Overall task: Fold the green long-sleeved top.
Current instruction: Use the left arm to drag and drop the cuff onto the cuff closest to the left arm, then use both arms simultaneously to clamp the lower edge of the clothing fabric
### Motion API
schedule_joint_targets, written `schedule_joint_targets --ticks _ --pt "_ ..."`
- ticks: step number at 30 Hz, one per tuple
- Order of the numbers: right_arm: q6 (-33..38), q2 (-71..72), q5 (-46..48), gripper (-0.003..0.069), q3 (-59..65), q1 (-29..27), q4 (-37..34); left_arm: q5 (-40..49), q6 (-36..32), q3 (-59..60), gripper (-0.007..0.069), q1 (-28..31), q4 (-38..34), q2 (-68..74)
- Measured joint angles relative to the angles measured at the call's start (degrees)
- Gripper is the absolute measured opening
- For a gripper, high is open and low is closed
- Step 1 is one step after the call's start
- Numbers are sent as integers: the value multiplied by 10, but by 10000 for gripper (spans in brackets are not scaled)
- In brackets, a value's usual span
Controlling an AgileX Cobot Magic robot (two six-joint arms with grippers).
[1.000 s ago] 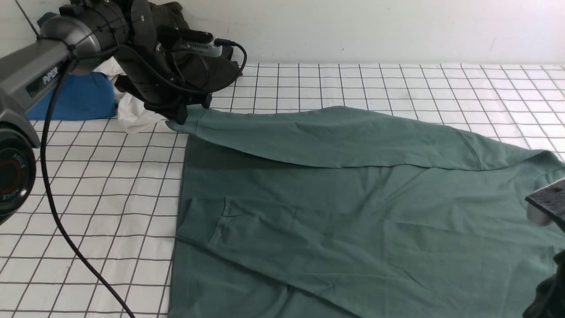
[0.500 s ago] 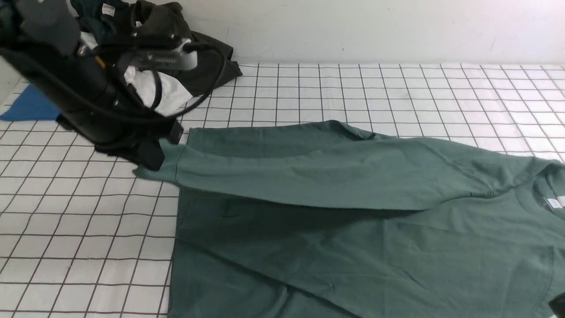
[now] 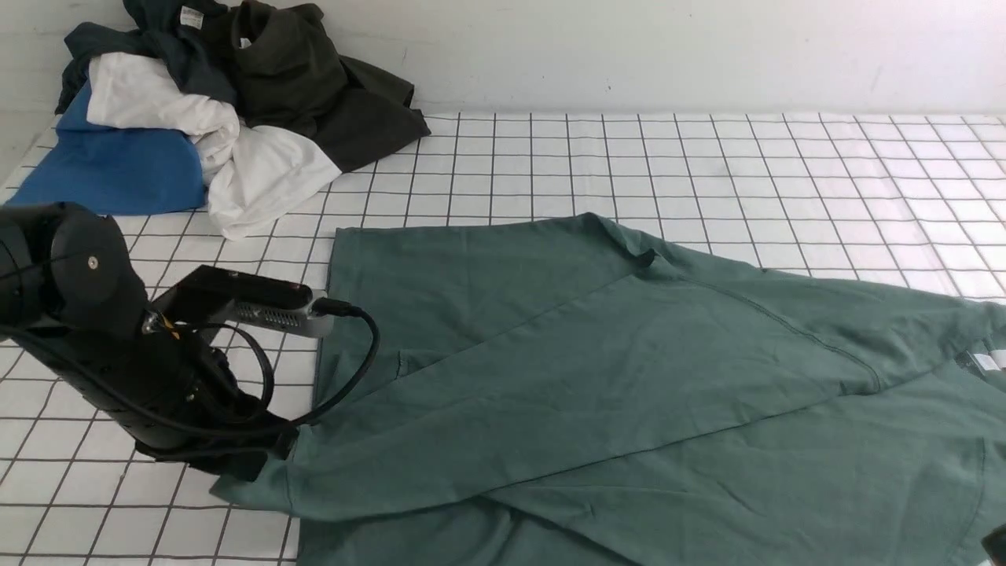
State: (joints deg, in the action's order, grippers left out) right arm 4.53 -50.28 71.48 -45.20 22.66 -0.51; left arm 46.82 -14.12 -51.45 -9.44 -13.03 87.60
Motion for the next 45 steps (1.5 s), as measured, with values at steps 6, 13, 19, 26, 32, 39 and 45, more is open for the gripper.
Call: schedule_joint_targets --ticks 6,13,19,26,32,39,45 --pt "21 0 1 40 0 0 -37 78 -62 -40 433 -42 -69 -52" --pt "72 0 1 52 0 0 -99 171 -141 6 448 -245 -75 -112" --pt "80 0 0 52 0 0 -106 113 -139 97 448 -371 14 -94" --pt "80 0 -6 55 0 0 -109 48 -110 116 448 -394 77 -31" --pt "84 0 -10 54 0 0 -109 34 -65 113 434 -394 126 42" --pt "85 -1 -10 54 0 0 -110 46 9 92 234 -394 147 58" --pt "86 -1 -14 54 0 0 -110 39 19 83 15 -394 159 46"
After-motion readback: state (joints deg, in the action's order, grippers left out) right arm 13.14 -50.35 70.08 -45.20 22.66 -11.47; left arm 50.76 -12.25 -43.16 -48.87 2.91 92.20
